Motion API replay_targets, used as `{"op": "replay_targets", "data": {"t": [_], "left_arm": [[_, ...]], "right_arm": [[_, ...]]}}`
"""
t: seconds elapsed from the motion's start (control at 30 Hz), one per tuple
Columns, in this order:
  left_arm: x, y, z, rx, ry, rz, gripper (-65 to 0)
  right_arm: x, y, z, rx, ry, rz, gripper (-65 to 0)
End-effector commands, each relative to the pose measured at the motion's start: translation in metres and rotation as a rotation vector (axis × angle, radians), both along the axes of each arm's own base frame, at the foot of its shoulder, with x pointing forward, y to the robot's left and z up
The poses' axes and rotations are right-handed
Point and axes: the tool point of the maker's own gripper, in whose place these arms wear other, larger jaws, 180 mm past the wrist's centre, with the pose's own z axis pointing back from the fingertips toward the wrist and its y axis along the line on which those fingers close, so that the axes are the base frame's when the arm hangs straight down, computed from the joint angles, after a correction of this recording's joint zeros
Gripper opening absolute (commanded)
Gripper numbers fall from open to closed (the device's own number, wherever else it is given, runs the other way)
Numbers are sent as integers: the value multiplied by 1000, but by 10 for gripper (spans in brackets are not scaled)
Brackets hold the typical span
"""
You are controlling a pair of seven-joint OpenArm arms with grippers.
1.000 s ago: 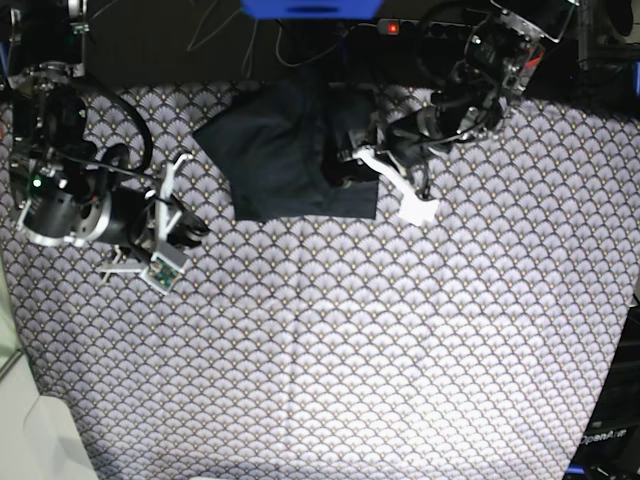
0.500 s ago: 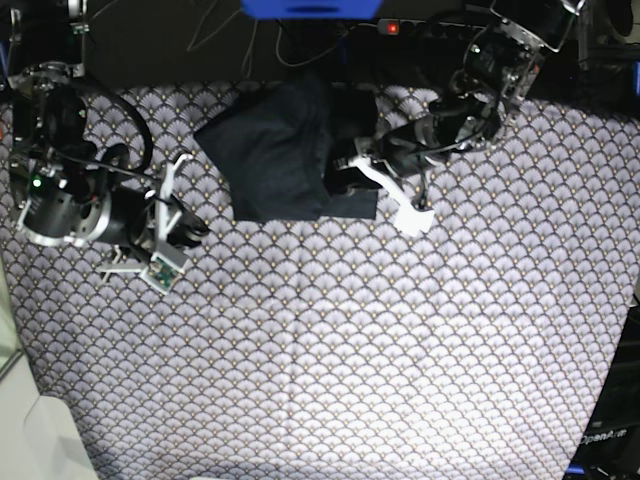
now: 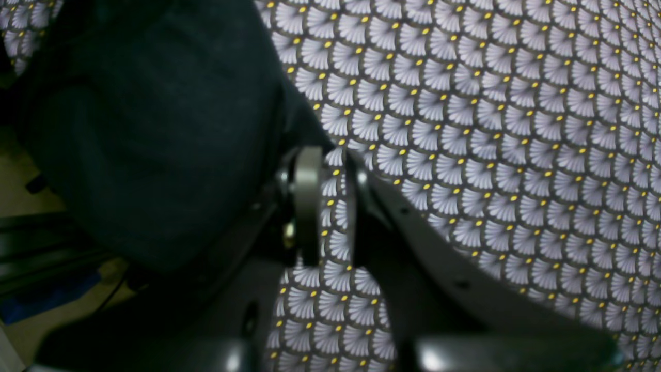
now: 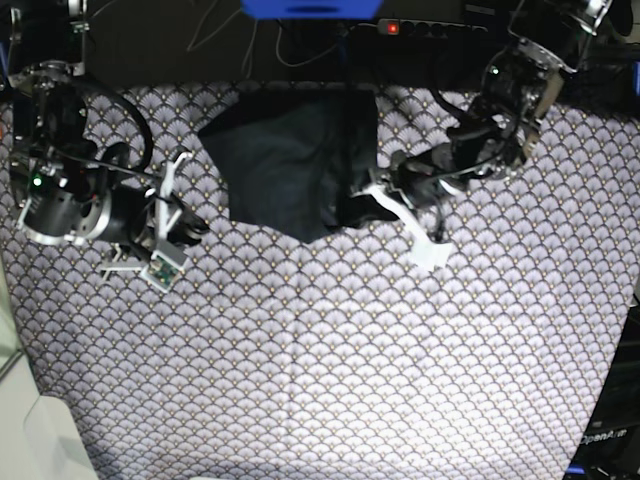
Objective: Fold the T-shirt properly
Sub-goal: 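Grasp the bundle's edge with the left gripper and pull it straight, then grasp the opposite edge with the right gripper and square the bundle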
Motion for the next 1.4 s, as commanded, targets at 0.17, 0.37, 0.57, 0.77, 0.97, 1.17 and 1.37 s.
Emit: {"op": "replay_targets", "data": {"t": [0.17,0.37,0.57,0.77,0.97,1.17,1.37], "left_arm": [[5,22,3,45,-28,1,-650],[7,27,1,62,-30,5,-650],[23,32,-14,79,0,30,-650],[27,30,-18,76,8,37,-650],[30,28,-13,66,-1,37,-650],[30,28,-13,66,-1,37,-650],[30,25,-10,57,-9,32,-650]], "right_arm": [[6,0,10,14,-37,3,-551],[5,1,10,16,-35,3,-551],[4,6,10,33,-31,7,-554],[-8,24,2,93,3,9,-556],[-20,45,-5,165,43,5,-614],[-33,50,-16,199,79,-3,-621],[-49,52,-23,256,95,-12,-620]]}}
